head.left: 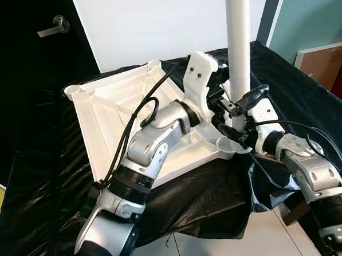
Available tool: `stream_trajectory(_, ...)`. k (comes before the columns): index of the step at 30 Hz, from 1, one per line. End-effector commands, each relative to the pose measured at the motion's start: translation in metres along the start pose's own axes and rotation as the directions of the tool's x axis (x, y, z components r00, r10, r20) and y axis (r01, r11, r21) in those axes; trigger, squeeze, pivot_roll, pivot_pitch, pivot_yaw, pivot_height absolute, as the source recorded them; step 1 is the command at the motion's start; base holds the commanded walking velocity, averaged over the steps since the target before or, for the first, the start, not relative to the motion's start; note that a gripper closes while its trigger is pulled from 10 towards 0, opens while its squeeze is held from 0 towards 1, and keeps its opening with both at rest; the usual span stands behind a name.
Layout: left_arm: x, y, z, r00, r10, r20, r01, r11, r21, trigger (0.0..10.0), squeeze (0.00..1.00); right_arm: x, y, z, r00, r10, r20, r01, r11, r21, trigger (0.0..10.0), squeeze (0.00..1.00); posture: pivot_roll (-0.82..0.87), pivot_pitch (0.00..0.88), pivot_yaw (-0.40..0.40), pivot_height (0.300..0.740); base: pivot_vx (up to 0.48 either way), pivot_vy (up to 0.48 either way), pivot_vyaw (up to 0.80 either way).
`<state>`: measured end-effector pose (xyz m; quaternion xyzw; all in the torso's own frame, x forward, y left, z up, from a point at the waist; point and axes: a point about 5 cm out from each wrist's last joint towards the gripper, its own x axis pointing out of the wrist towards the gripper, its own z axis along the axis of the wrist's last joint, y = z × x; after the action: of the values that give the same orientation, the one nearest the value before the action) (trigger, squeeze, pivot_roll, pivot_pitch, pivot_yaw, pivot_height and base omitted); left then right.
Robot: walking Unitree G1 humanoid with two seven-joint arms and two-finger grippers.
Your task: Building children table
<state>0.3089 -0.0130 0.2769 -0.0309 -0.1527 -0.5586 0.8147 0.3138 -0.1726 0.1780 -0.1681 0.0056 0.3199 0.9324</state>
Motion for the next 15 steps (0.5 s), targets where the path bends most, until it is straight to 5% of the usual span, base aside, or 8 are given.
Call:
stream_trajectory(1,0.0013,-0.0100,0.0045,0.977,-0.215,0.015,0.215,0.977,0.004,10.0,0.00,-0.0014,0.0037,-0.0006,0.999,0.033,-0.007,-0.033,0.999,0.007,10.0,0.00,-0.22,0.014,0.043,0.740,0.000,0.000,0.00)
stream_trajectory(3,0.0011,-0.0110,0.0058,0.970,-0.244,0.023,0.244,0.969,-0.030,10.0,0.00,-0.0019,0.0056,-0.0017,0.999,0.045,-0.014,-0.045,0.999,0.011,10.0,0.00,-0.22,0.016,0.045,0.740,0.000,0.000,0.00)
stream_trajectory(4,0.0009,-0.0115,0.0051,0.966,-0.258,0.015,0.258,0.966,-0.031,4.5,0.00,-0.0021,0.0063,-0.0020,0.999,0.049,-0.020,-0.049,0.999,0.013,10.0,0.00,-0.22,0.017,0.046,0.740,0.000,0.000,0.00)
stream_trajectory(5,0.0007,-0.0118,0.0043,0.964,-0.266,0.006,0.266,0.964,-0.031,4.5,0.00,-0.0021,0.0069,-0.0022,0.998,0.052,-0.024,-0.052,0.999,0.013,10.0,0.00,-0.22,0.017,0.046,0.740,0.000,0.000,0.00)
stream_trajectory(6,0.0003,-0.0124,0.0031,0.961,-0.276,-0.003,0.275,0.961,-0.033,0.0,0.00,-0.0017,0.0076,-0.0025,0.998,0.055,-0.027,-0.055,0.998,0.014,10.0,0.00,-0.22,0.017,0.046,0.740,0.000,0.000,0.00)
stream_trajectory(15,-0.0018,-0.0146,0.0014,0.951,-0.308,-0.013,0.307,0.951,-0.040,0.0,0.00,-0.0001,0.0104,-0.0040,0.996,0.072,-0.045,-0.072,0.997,0.013,10.0,0.00,-0.22,0.011,0.045,0.740,0.000,0.000,0.00)
